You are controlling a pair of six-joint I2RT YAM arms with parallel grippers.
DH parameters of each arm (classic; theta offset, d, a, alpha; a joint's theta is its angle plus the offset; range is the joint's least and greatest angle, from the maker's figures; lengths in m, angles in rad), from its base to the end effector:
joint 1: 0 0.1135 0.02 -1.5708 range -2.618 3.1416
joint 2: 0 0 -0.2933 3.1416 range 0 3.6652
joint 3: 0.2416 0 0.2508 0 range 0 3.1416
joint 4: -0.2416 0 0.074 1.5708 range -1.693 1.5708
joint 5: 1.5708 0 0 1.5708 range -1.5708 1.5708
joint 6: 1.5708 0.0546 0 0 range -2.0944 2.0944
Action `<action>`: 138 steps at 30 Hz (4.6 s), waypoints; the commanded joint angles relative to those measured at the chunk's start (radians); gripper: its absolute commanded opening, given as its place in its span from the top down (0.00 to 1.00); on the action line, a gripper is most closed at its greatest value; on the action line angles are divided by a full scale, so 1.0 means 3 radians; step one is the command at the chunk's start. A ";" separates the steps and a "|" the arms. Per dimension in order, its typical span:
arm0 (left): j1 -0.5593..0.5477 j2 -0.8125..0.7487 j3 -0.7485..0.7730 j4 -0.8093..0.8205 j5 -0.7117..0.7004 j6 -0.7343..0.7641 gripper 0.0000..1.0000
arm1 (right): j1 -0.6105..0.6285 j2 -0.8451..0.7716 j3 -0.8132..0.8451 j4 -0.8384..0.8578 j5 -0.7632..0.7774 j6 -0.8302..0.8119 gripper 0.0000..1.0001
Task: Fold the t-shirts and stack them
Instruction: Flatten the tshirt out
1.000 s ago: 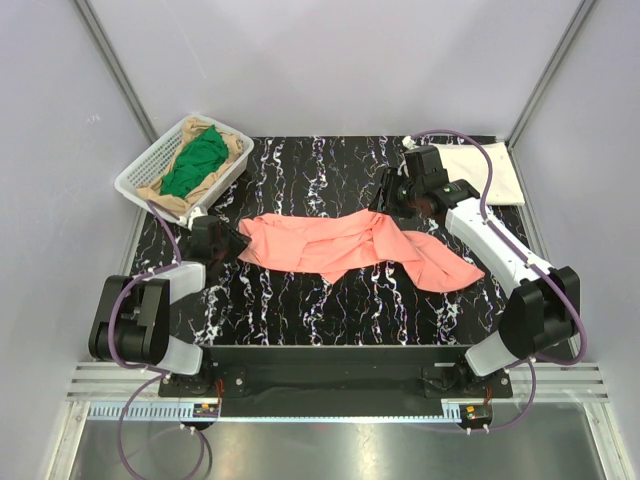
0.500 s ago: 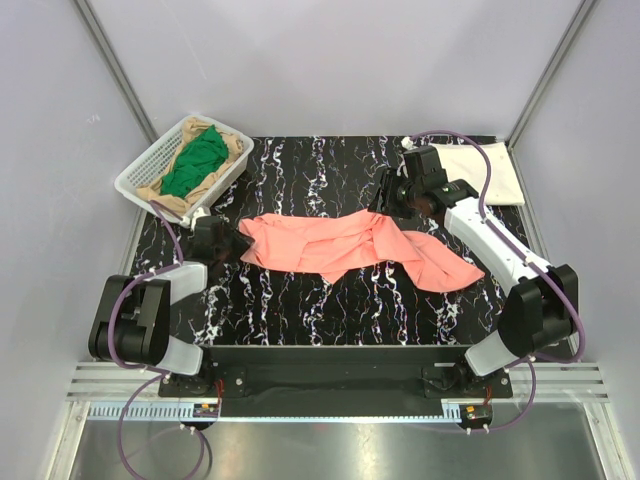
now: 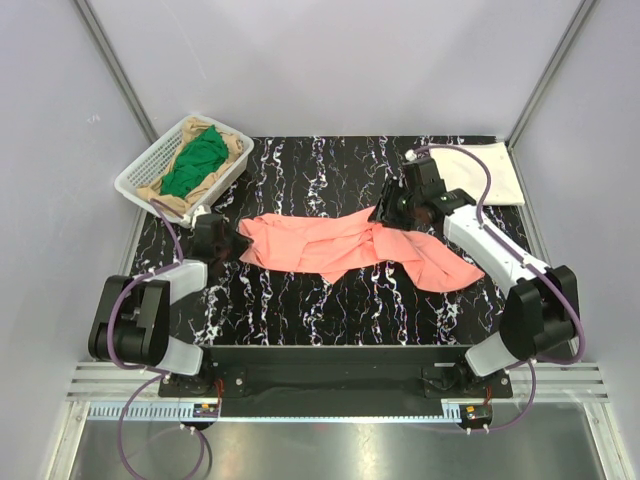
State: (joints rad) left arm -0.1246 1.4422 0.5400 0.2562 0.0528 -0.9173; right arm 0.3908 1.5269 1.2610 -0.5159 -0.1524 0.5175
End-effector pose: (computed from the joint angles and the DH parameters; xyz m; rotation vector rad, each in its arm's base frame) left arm 0.2805 -0.0380 0.1731 -0.8562 2.1241 -0.6205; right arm 0.3192 0.1405 0.3103 0.0767 2.4271 0.6098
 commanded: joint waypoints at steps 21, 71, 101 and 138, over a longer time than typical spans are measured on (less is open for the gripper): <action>-0.0019 -0.1514 0.0716 -0.1436 -0.0268 0.0465 1.00 | 0.0006 -0.0866 -0.1247 -0.0704 0.1142 0.3075 0.49; 0.0180 -0.2343 0.0864 -0.2133 -0.0432 0.0823 1.00 | 0.0400 -0.0166 -0.1815 0.1565 0.1111 0.2554 0.38; 0.0338 -0.2220 0.1023 -0.2449 -0.1246 0.1226 1.00 | -0.0392 -0.1137 -0.1248 -0.0418 0.1568 0.1062 1.00; 0.0471 -0.2210 0.0915 -0.2945 -0.2651 0.1130 1.00 | -0.0474 -0.1397 -0.1472 -0.0944 0.0334 0.1143 1.00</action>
State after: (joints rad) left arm 0.0143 0.7746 0.7689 -0.6598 -0.6891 -0.5659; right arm 0.2497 1.1557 0.8299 -0.7746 -0.0879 0.8272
